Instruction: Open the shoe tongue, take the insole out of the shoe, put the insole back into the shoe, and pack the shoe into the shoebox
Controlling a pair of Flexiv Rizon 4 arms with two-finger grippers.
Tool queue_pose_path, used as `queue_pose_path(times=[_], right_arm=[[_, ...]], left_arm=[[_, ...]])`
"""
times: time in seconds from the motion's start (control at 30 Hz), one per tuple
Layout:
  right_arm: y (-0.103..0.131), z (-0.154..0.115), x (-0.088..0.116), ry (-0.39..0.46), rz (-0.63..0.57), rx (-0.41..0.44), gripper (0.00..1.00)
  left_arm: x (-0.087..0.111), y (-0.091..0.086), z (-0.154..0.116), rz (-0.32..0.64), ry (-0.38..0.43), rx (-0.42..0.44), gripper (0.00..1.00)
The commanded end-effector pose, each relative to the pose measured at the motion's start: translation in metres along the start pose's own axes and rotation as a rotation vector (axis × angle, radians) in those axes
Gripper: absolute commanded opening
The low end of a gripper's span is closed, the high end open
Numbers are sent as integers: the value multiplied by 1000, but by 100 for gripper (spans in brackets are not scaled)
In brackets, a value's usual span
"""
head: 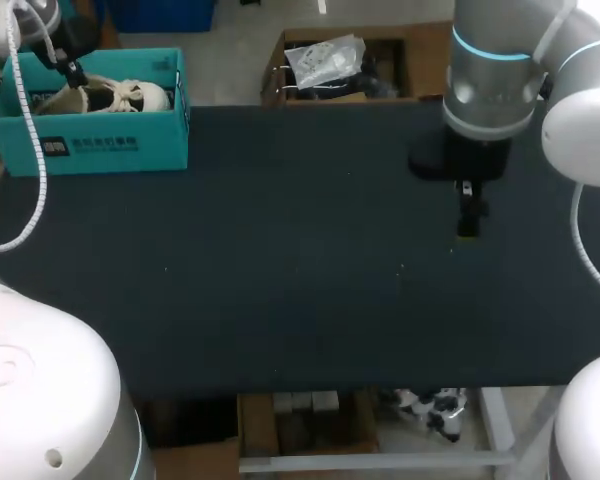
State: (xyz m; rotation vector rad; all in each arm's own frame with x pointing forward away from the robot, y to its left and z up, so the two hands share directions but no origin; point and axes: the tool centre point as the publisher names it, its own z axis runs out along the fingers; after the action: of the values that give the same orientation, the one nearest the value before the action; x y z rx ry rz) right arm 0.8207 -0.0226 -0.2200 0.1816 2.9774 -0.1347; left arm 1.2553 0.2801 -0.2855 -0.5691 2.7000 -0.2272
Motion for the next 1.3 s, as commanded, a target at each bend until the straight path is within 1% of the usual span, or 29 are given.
queue_pose_path(times=[0.03,0.17,0.23,0.3,0.33,0.37,0.43,0.47,0.5,0.67,0.7,0.77,0.83,0.9,1.0,1.3], right_arm=[[-1,-1,1,0,-1,-1,100],[-1,-1,1,0,-1,-1,100],[-1,-1,1,0,-1,-1,100],[-1,-1,1,0,-1,-1,100],[-1,-1,1,0,-1,-1,100],[-1,-1,1,0,-1,-1,100],[-1,-1,1,0,-1,-1,100],[-1,-1,1,0,-1,-1,100],[-1,-1,1,0,-1,-1,100],[-1,-1,1,0,-1,-1,100],[-1,-1,1,0,-1,-1,100],[-1,-1,1,0,-1,-1,100],[-1,-1,1,0,-1,-1,100],[-1,-1,1,0,-1,-1,100],[-1,-1,1,0,-1,-1,100],[-1,-1,1,0,-1,-1,100]], left_arm=[[-12,-3,20,10,88,-13,0],[-12,-5,35,19,110,-54,0],[-14,-7,43,6,106,-87,0],[-17,-8,49,-19,109,-103,0],[-18,-8,49,-33,102,-103,52],[-19,-9,46,-38,97,-99,100],[-19,-8,36,-40,89,-78,100],[-19,-7,28,-41,69,-65,100],[-19,-7,26,-40,62,-57,100],[-16,-5,-14,-38,21,-4,100],[-15,-4,-19,-39,21,-1,100],[-11,-4,-37,-39,-6,6,100],[-7,-4,-49,-36,-23,11,100],[-1,-3,-67,-27,-32,25,100],[8,-4,-83,-23,-46,30,100],[39,-10,-117,-13,-78,7,100]])
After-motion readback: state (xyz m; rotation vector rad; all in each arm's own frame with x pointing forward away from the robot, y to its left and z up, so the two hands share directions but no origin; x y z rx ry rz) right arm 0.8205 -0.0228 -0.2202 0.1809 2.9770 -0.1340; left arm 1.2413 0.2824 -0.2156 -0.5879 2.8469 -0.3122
